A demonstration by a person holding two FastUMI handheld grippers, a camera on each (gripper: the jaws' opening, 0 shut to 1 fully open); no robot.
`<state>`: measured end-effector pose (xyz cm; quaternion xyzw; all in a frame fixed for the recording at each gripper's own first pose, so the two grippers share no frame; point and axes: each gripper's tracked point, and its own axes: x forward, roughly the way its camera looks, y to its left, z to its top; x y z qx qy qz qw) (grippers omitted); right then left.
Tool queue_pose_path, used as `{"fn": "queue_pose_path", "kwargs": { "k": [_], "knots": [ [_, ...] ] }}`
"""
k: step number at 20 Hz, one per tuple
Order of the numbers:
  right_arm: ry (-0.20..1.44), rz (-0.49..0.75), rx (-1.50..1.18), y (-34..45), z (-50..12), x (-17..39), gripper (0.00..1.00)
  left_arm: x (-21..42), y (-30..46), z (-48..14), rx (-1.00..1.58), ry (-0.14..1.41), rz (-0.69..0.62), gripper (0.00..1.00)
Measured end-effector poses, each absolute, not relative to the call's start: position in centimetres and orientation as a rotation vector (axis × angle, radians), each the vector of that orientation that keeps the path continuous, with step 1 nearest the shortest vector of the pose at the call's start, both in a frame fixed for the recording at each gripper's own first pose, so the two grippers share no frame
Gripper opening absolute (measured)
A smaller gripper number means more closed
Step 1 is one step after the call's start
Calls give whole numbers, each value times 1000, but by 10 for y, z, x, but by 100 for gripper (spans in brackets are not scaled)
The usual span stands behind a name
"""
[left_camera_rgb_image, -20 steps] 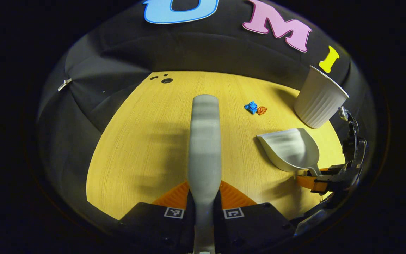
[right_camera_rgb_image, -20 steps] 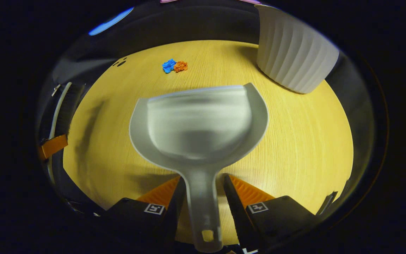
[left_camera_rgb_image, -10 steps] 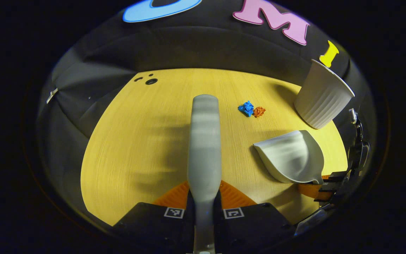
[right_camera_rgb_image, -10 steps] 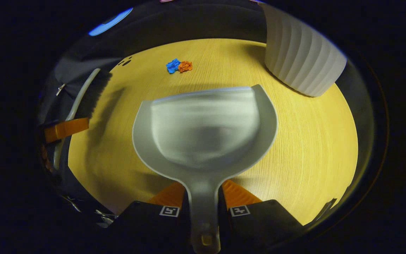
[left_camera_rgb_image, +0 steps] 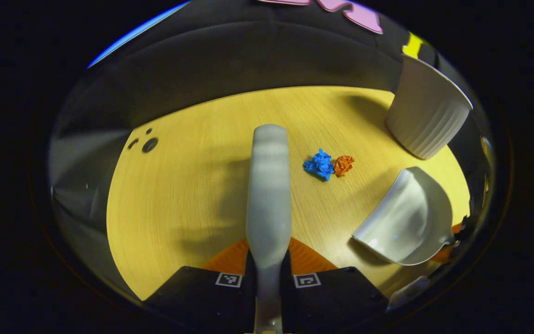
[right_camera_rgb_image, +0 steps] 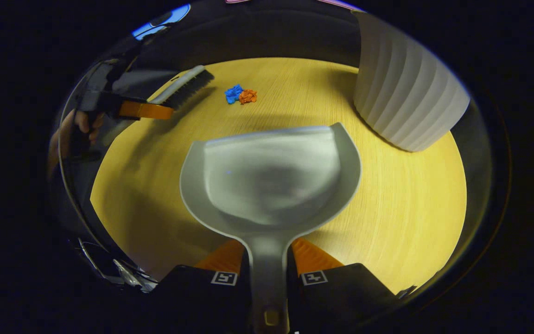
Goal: Pick up the small broom and dustpan from the desktop, sweep the trash into the dustpan with the broom, and then empty the trash into the garbage bin.
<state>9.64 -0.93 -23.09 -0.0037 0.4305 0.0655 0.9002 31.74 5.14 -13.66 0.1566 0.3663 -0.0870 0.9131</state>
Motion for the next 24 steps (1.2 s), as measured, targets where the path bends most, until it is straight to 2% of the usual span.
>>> {"fn": "queue_pose_path", "kwargs": {
  "k": [1, 2, 7, 12, 13, 14, 16, 17, 18, 22, 23, 24],
  "knots": [
    [883, 140, -22, -15, -227, 98, 39, 328, 48, -136, 360, 755, -198, 26],
    [875, 148, -33, -19, -225, 99, 35, 340, 45, -135, 395, 754, -221, 26],
    [871, 217, -98, -33, -220, 95, 35, 384, 25, -131, 602, 739, -351, 26],
    [911, 273, -140, -32, -228, 90, 35, 381, -6, -141, 732, 788, -534, 26],
    [914, 273, -130, -31, -226, 89, 31, 378, -13, -145, 746, 799, -569, 26],
    [918, 274, -125, -31, -226, 89, 35, 373, -20, -149, 755, 810, -604, 24],
    [918, 280, -122, -32, -230, 90, 35, 361, -36, -157, 768, 830, -670, 26],
    [917, 283, -126, -33, -232, 89, 39, 353, -44, -161, 772, 846, -693, 24],
    [917, 285, -130, -34, -233, 88, 35, 344, -51, -163, 768, 862, -718, 26],
    [914, 291, -138, -35, -241, 89, 35, 294, -82, -172, 728, 944, -827, 24],
    [910, 291, -138, -36, -242, 89, 31, 279, -90, -174, 717, 966, -852, 26],
    [907, 292, -135, -36, -242, 89, 35, 268, -95, -175, 706, 982, -875, 26]
  ]
}}
